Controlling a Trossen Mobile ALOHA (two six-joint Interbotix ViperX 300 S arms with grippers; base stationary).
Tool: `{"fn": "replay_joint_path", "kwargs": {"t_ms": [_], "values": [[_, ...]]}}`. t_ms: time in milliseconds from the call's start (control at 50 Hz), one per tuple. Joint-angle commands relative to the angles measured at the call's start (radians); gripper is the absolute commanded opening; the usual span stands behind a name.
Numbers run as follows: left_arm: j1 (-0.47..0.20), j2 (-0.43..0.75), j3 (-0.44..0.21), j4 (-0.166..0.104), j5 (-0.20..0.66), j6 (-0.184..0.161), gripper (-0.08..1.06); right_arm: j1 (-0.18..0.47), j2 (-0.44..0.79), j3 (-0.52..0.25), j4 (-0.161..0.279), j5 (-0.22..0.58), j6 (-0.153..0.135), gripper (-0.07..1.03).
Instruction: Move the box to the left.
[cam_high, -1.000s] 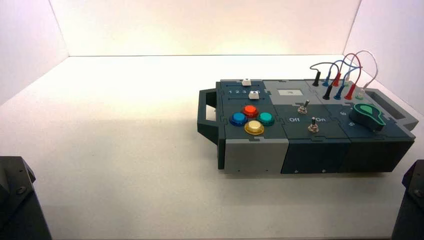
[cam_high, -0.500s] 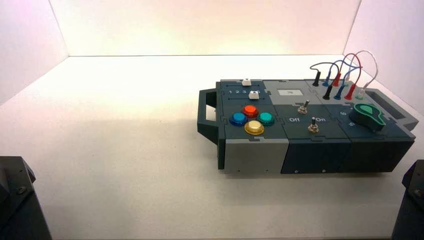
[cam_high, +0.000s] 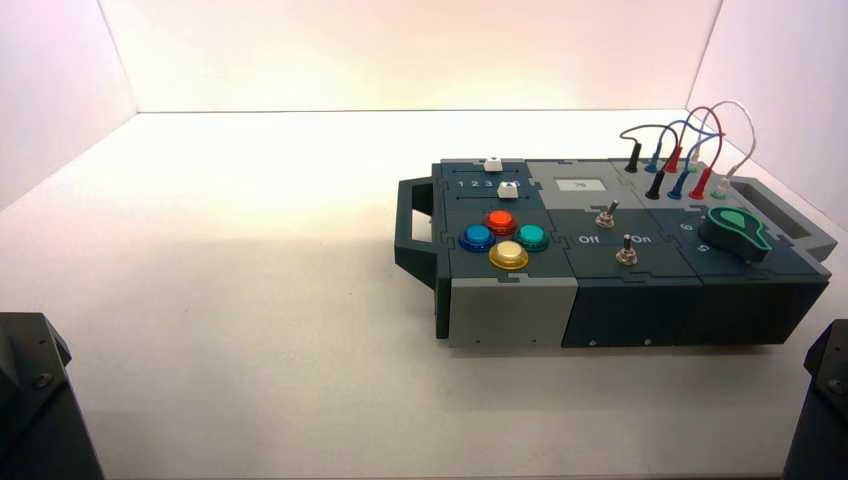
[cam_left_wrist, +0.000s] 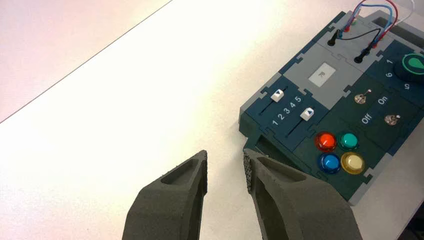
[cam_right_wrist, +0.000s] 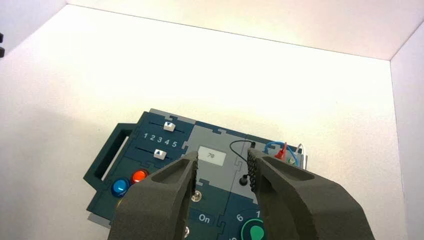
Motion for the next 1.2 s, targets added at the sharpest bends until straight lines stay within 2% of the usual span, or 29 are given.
{"fn": "replay_joint_path", "kwargs": {"t_ms": [20,160,400,460,540,600,680,760,860,1040,1200], "values": [[-0.008,-0.003,-0.018,0.003,-0.006,0.002,0.41,-0.002,0.011,-0.018,0.005,-0.005,0.006,0.53],[-0.008,0.0,-0.021,0.005,-0.005,0.002,0.41,-0.002,0.015,-0.021,0.006,0.002,0.006,0.53],[-0.008,0.02,-0.051,-0.011,0.026,-0.006,0.41,-0.02,0.051,-0.04,-0.002,0.044,0.012,0.49],[-0.008,0.038,-0.067,-0.011,0.048,-0.011,0.41,-0.063,0.061,-0.044,-0.005,0.061,0.02,0.48],[-0.008,0.075,-0.095,-0.011,0.086,-0.023,0.4,-0.169,0.086,-0.054,-0.005,0.094,0.015,0.48],[-0.008,0.109,-0.114,-0.011,0.109,-0.044,0.38,-0.25,0.107,-0.064,-0.006,0.12,0.008,0.48],[-0.008,0.17,-0.149,-0.011,0.152,-0.106,0.34,-0.353,0.146,-0.086,-0.005,0.16,-0.018,0.48],[-0.008,0.242,-0.189,-0.011,0.212,-0.172,0.34,-0.434,0.193,-0.103,-0.005,0.181,-0.026,0.48],[-0.008,0.328,-0.229,-0.012,0.262,-0.218,0.34,-0.472,0.256,-0.114,-0.006,0.183,-0.032,0.48],[-0.008,0.423,-0.232,-0.012,0.267,-0.258,0.39,-0.502,0.41,-0.14,-0.025,0.17,-0.034,0.48],[-0.008,0.451,-0.225,-0.021,0.258,-0.279,0.44,-0.535,0.535,-0.181,-0.029,0.143,-0.032,0.48]]}}
